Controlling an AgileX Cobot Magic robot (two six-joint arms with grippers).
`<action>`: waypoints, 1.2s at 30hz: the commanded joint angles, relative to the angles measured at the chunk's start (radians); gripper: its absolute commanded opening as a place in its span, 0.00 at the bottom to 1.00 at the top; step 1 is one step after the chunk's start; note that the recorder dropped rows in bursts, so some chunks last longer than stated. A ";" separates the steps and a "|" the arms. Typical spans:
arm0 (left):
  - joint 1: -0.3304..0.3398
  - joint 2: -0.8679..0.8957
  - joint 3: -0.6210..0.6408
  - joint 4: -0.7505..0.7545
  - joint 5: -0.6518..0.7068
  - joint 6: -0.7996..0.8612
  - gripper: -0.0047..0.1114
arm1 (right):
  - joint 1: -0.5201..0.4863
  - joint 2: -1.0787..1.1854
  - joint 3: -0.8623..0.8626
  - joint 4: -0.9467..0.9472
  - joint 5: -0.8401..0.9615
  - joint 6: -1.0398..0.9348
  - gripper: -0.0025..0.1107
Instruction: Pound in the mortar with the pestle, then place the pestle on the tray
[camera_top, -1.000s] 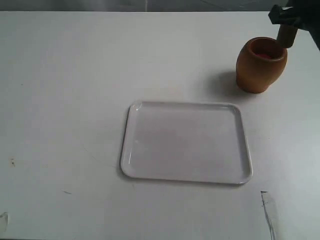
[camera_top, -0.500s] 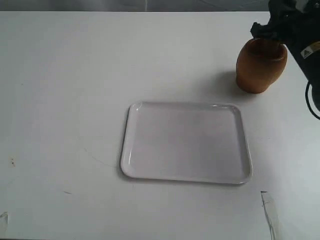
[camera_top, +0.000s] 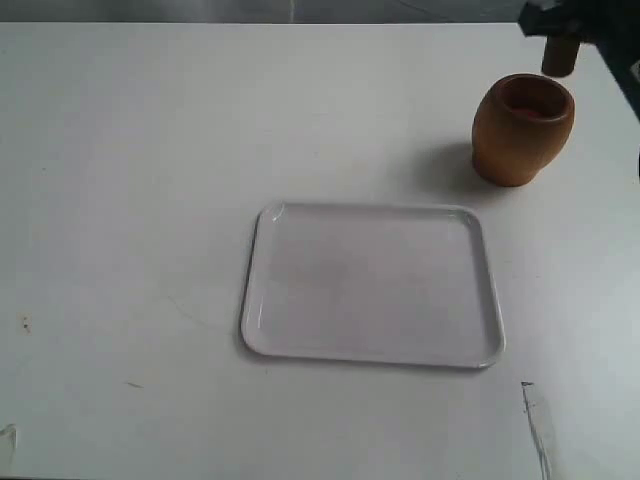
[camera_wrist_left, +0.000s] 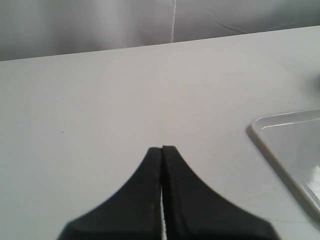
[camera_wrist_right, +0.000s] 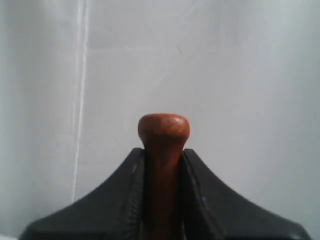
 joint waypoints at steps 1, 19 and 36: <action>-0.008 -0.001 0.001 -0.007 -0.003 -0.008 0.04 | -0.003 -0.093 -0.003 -0.029 -0.017 0.008 0.02; -0.008 -0.001 0.001 -0.007 -0.003 -0.008 0.04 | -0.003 0.242 -0.003 0.011 -0.017 0.004 0.02; -0.008 -0.001 0.001 -0.007 -0.003 -0.008 0.04 | -0.001 -0.157 -0.003 -0.048 -0.017 0.019 0.02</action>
